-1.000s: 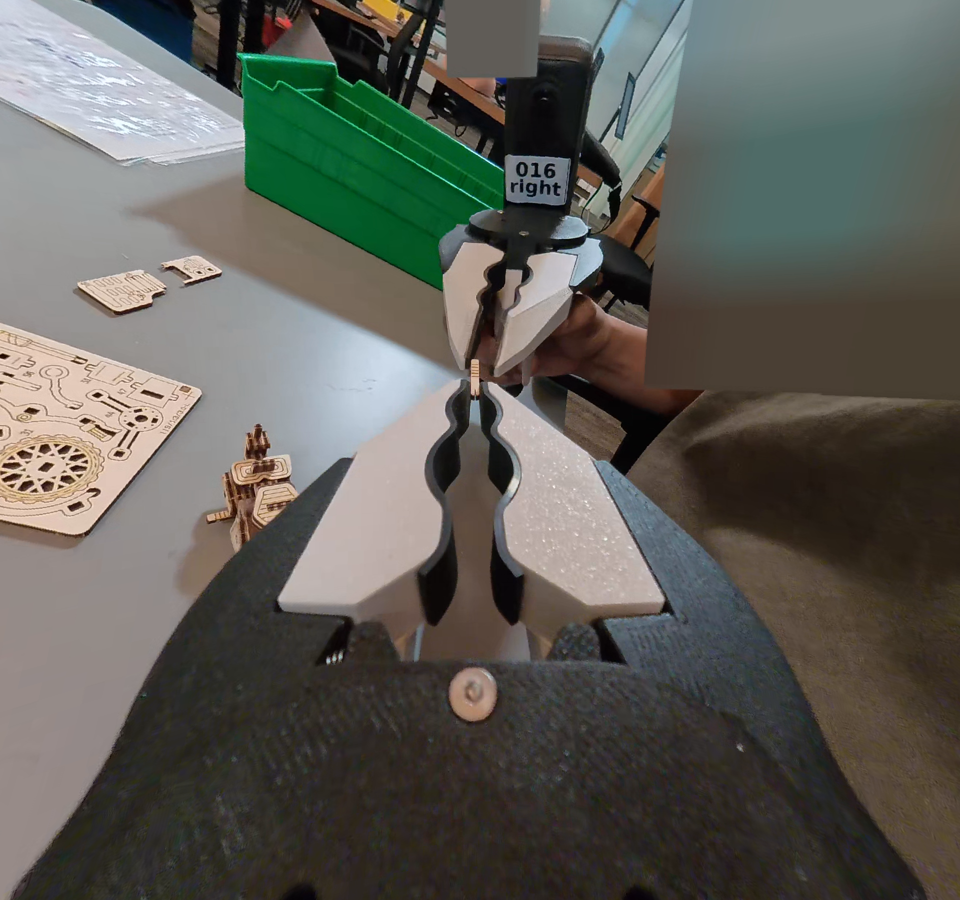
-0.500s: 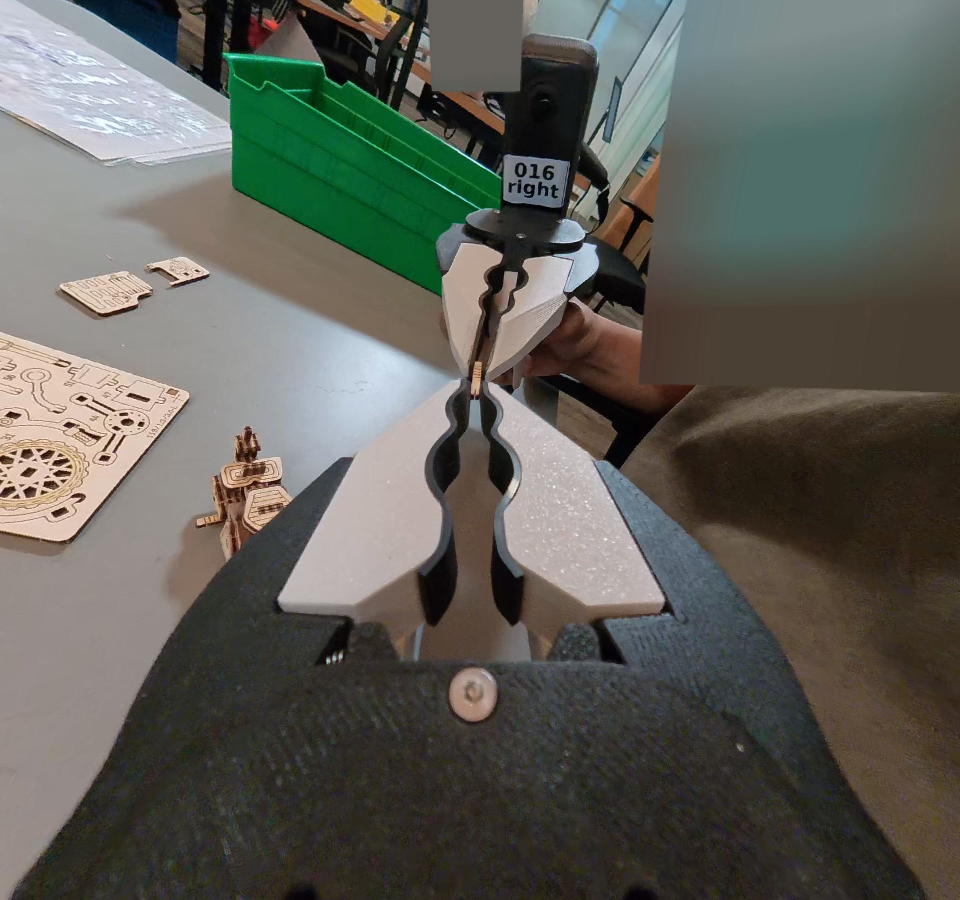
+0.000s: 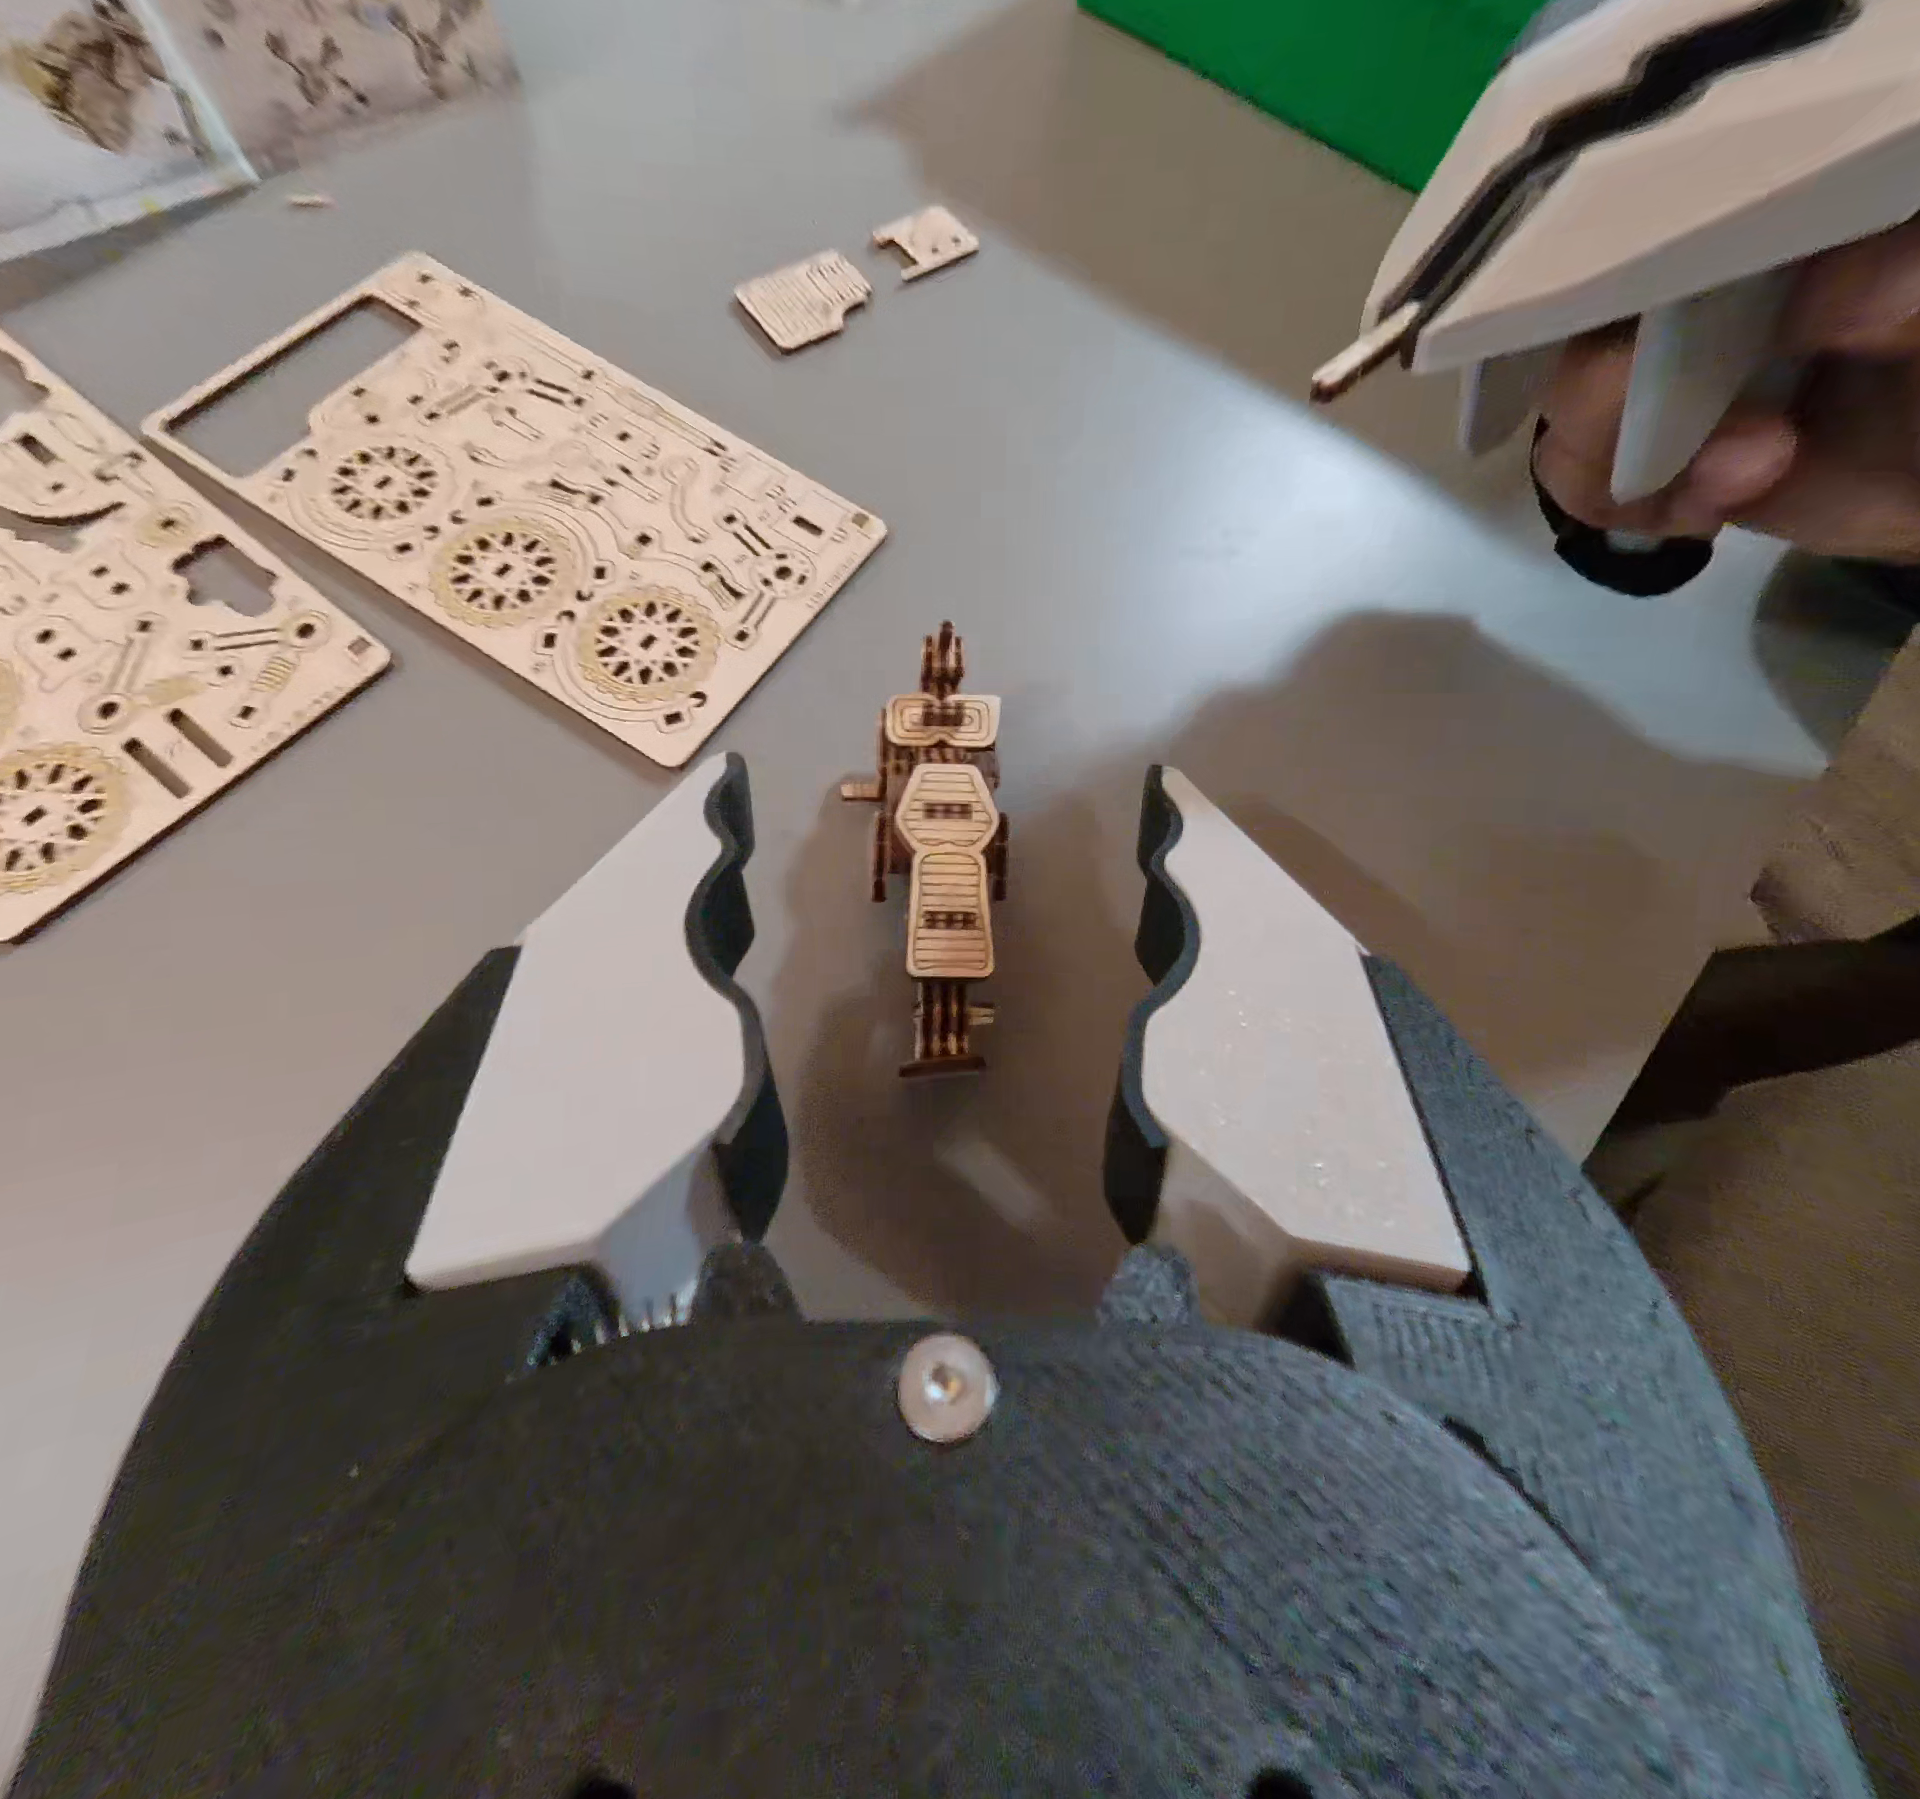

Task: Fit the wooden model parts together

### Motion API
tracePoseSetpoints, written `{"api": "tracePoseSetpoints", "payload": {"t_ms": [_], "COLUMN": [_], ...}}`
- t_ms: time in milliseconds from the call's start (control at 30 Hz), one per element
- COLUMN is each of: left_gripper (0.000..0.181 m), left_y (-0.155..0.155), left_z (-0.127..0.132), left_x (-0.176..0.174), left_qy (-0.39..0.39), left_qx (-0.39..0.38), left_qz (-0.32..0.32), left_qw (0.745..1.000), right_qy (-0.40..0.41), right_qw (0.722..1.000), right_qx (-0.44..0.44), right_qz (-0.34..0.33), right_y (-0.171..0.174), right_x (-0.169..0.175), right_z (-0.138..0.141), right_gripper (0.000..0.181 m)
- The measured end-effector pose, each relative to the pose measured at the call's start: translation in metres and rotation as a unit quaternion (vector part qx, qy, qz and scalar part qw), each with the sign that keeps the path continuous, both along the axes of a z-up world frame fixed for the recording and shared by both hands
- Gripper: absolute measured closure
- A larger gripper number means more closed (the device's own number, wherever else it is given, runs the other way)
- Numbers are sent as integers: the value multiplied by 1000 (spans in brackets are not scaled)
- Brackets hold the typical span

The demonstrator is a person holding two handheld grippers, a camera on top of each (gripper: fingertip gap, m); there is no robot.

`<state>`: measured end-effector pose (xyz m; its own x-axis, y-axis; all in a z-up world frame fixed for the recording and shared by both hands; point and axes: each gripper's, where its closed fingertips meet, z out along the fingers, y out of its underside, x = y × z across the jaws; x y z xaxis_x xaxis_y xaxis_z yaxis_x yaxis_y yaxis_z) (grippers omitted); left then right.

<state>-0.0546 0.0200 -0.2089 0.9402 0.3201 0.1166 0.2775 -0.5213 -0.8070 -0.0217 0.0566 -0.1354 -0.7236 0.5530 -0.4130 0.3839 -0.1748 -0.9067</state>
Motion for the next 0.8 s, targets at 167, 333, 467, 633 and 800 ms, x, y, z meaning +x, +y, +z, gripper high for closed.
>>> {"api": "tracePoseSetpoints", "payload": {"t_ms": [167,333,467,633,800], "left_gripper": [107,117,132,140,142], "left_y": [3,8,9,5,4], "left_z": [-26,-39,-37,-37,-38], "left_x": [-5,-3,-1,-3,-3], "left_qy": [13,14,-9,-8,-3], "left_qx": [-64,-95,-80,-78,-77], "left_qz": [-10,-24,-27,-27,-31], "left_qw": [998,995,996,997,997], "right_qy": [-4,-14,-23,-32,-39], "right_qw": [1000,1000,1000,999,999], "right_qx": [6,4,-8,-19,-19], "right_qz": [-3,-3,-5,-8,-6], "right_y": [2,3,6,9,8], "right_x": [-1,-2,-4,-5,-6], "right_z": [-3,-7,-8,-9,-12], "right_gripper": [180,181,180,180,180]}}
